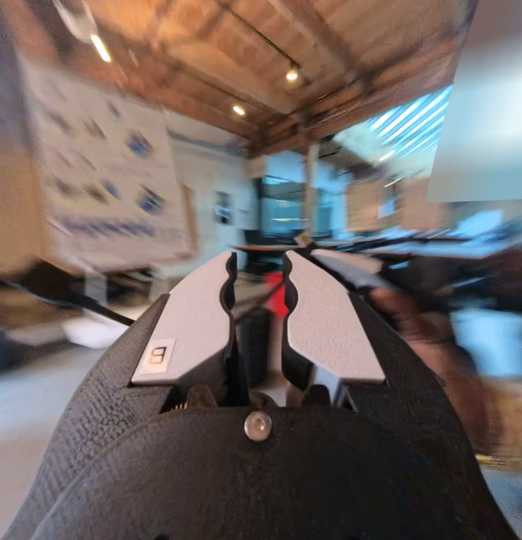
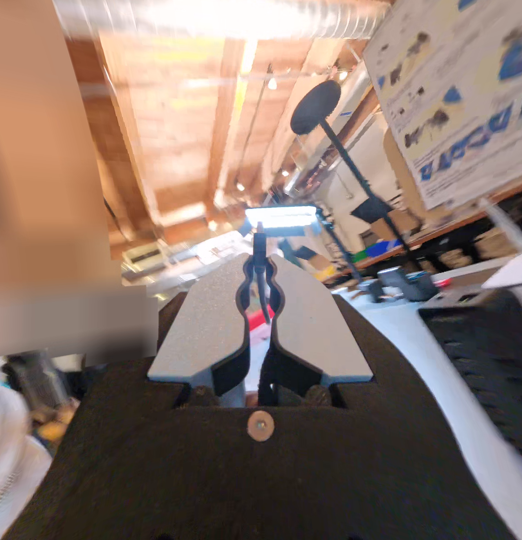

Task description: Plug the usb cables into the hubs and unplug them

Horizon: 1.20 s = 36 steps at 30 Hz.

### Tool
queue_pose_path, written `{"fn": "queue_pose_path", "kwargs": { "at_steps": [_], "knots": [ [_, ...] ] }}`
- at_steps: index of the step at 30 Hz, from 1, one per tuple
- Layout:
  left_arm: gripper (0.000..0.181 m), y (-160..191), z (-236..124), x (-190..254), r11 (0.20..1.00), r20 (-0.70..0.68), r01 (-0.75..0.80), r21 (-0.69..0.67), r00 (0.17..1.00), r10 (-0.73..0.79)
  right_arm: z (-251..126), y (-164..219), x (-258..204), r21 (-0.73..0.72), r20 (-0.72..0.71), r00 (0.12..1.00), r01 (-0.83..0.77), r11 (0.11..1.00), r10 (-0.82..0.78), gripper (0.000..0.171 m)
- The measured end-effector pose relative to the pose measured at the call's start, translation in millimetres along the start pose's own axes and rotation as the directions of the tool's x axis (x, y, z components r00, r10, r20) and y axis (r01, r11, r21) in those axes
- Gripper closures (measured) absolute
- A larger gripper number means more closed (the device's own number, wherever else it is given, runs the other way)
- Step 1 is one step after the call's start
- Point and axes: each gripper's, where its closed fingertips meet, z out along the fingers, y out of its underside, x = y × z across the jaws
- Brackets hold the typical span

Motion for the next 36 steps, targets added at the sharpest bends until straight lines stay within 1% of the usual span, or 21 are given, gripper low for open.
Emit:
{"fn": "queue_pose_path", "kwargs": {
  "at_steps": [1, 3, 4, 5, 6, 8, 11, 15, 17, 19, 20, 21, 23, 25, 26, 28, 30, 31, 32, 33, 36],
  "knots": [
    [0.152, 13, 5, 8, 0.963, -0.078, 0.258, -0.073, 0.962, -0.263, 1, 0, 1, 0.033, 0.026, 0.993, -0.117, 0.993, 0.116, 0.164],
    [0.147, 35, 13, 30, 0.753, -0.179, 0.605, -0.258, 0.736, -0.653, 2, 2, 5, 0.083, 0.044, 0.963, -0.267, 0.960, 0.264, 0.163],
    [0.149, 34, 14, 37, 0.657, -0.222, 0.699, -0.281, 0.619, -0.753, 1, 1, 5, 0.113, 0.059, 0.954, -0.300, 0.947, 0.295, 0.163],
    [0.152, 35, 16, 37, 0.588, -0.218, 0.759, -0.282, 0.546, -0.809, 0, -1, 4, 0.134, 0.074, 0.947, -0.320, 0.938, 0.312, 0.163],
    [0.157, 38, 16, 37, 0.560, -0.210, 0.780, -0.279, 0.519, -0.828, 0, -1, 4, 0.137, 0.074, 0.948, -0.318, 0.938, 0.311, 0.163],
    [0.161, 51, 17, 43, 0.584, -0.176, 0.741, -0.332, 0.559, -0.810, 1, 0, 2, 0.123, 0.067, 0.962, -0.270, 0.955, 0.264, 0.163],
    [0.145, 62, 19, 41, 0.658, -0.117, 0.671, -0.342, 0.664, -0.738, 3, 7, -4, 0.082, 0.055, 0.980, -0.193, 0.978, 0.189, 0.163],
    [0.169, 60, 15, 47, 0.762, -0.149, 0.522, -0.384, 0.779, -0.609, 2, -4, 0, 0.123, -0.004, 0.999, -0.044, 0.991, 0.045, 0.163],
    [0.171, 60, 14, 56, 0.718, -0.178, 0.551, -0.426, 0.727, -0.663, 3, -10, -2, 0.137, -0.010, 1.000, -0.016, 0.990, 0.018, 0.163],
    [0.167, 52, 12, 63, 0.636, -0.229, 0.630, -0.445, 0.607, -0.761, 4, -11, -4, 0.141, -0.015, 1.000, 0.025, 0.990, -0.023, 0.163],
    [0.165, 46, 13, 58, 0.634, -0.244, 0.665, -0.394, 0.589, -0.770, 5, -13, -4, 0.144, -0.025, 0.999, 0.044, 0.989, -0.041, 0.163],
    [0.164, 36, 13, 45, 0.660, -0.249, 0.692, -0.291, 0.611, -0.751, 5, -15, 0, 0.140, -0.048, 0.997, 0.059, 0.988, -0.053, 0.163],
    [0.155, 29, 11, 7, 0.748, -0.116, 0.657, -0.090, 0.739, -0.663, 4, -20, 5, 0.143, -0.061, 0.996, 0.068, 0.987, -0.060, 0.163],
    [0.147, 18, 6, -3, 0.842, -0.091, 0.539, -0.039, 0.837, -0.540, 5, -24, 10, 0.143, -0.085, 0.994, 0.083, 0.986, -0.071, 0.163],
    [0.147, 14, 6, 6, 0.849, -0.138, 0.523, -0.075, 0.838, -0.528, 6, -24, 11, 0.137, -0.091, 0.992, 0.095, 0.986, -0.083, 0.163],
    [0.152, 20, 8, 41, 0.777, -0.266, 0.560, -0.288, 0.733, -0.627, 12, -23, 11, 0.118, -0.083, 0.992, 0.108, 0.987, -0.099, 0.163],
    [0.152, 27, 2, 75, 0.598, -0.341, 0.612, -0.518, 0.493, -0.800, 20, -20, 6, 0.088, -0.045, 0.994, 0.103, 0.991, -0.100, 0.163],
    [0.153, 31, 0, 83, 0.516, -0.337, 0.626, -0.584, 0.391, -0.856, 24, -20, 2, 0.076, -0.020, 0.995, 0.099, 0.992, -0.098, 0.163],
    [0.155, 37, -1, 86, 0.484, -0.325, 0.632, -0.606, 0.358, -0.875, 28, -20, -2, 0.062, 0.006, 0.995, 0.098, 0.993, -0.099, 0.163],
    [0.163, 45, -2, 87, 0.489, -0.313, 0.628, -0.605, 0.376, -0.872, 32, -22, -5, 0.051, 0.024, 0.994, 0.107, 0.993, -0.109, 0.163],
    [0.161, 60, -2, 81, 0.521, -0.270, 0.624, -0.582, 0.456, -0.848, 39, -34, -15, 0.040, 0.079, 0.981, 0.172, 0.984, -0.175, 0.163]
  ]
}}
